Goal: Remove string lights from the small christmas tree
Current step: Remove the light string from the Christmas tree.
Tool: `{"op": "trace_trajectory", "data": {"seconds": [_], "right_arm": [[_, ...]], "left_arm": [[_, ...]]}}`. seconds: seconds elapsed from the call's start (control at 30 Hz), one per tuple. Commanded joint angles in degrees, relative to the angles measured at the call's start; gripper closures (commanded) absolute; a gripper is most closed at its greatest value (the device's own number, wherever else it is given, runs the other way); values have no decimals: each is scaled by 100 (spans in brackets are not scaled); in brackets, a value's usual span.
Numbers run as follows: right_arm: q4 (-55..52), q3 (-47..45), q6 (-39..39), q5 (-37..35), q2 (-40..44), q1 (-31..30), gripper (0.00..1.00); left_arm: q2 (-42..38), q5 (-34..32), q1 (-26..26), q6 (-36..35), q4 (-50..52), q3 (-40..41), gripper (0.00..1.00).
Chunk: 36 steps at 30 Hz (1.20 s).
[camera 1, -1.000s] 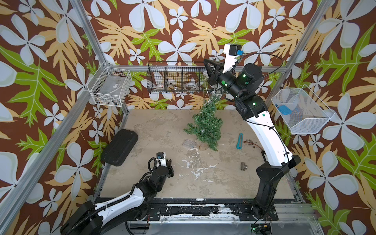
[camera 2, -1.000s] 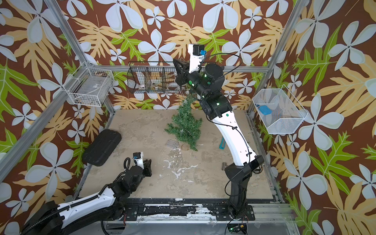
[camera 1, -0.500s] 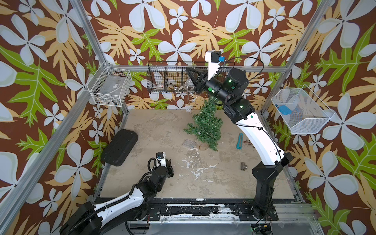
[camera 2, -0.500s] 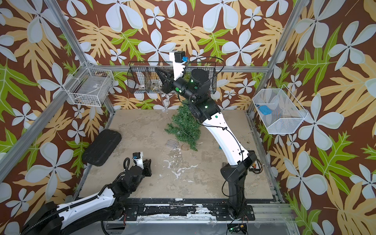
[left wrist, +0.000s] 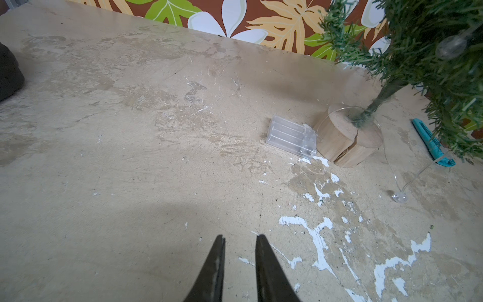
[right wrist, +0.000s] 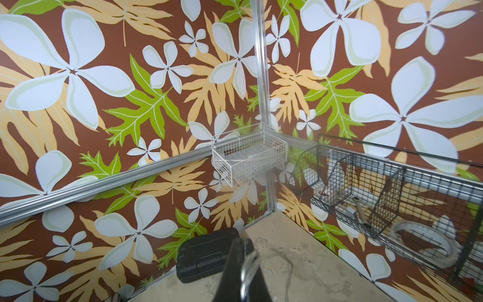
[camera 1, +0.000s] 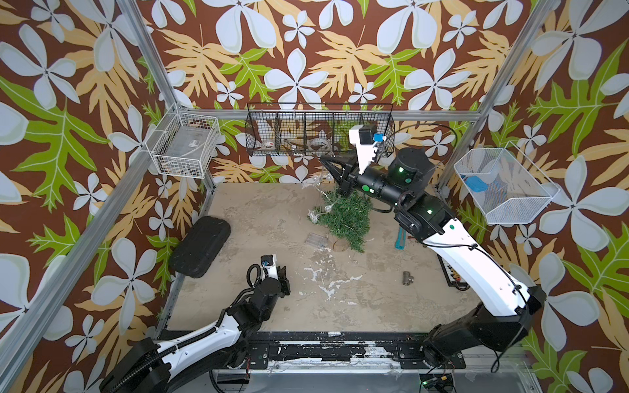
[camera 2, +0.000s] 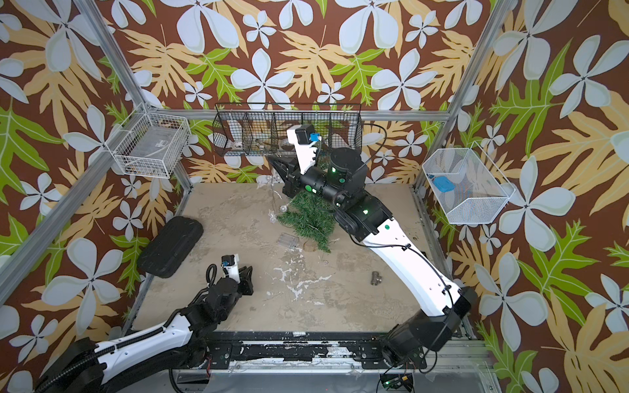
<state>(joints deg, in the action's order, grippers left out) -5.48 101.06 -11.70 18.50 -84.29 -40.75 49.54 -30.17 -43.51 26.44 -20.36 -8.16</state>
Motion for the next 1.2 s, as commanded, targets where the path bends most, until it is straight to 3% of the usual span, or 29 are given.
{"op": "trace_trajectory", "data": {"seconds": [0.0, 0.27, 0.37, 0.73, 0.93, 1.17], "right_arm": [[146, -518, 223, -422, 467, 4, 100], [-107, -1846, 286, -1486, 1769, 60, 100], [-293, -2235, -28, -1563, 2193, 519, 100], [-718, -3257, -1286, -950, 3171, 3268, 100], [-569, -3549, -1621, -817, 3351, 3601, 100], [-138, -3598, -1767, 403, 3242, 3577, 100]], "left_arm": [[7, -147, 2, -60, -117, 9, 77], [229, -120, 0, -77, -116, -75, 77], [265, -138, 0, -77, -74, -105, 77], [241, -113, 1, -68, -47, -95, 77], [240, -85, 0, -68, -56, -89, 77], [309, -41, 0, -77, -98, -103, 77]]}}
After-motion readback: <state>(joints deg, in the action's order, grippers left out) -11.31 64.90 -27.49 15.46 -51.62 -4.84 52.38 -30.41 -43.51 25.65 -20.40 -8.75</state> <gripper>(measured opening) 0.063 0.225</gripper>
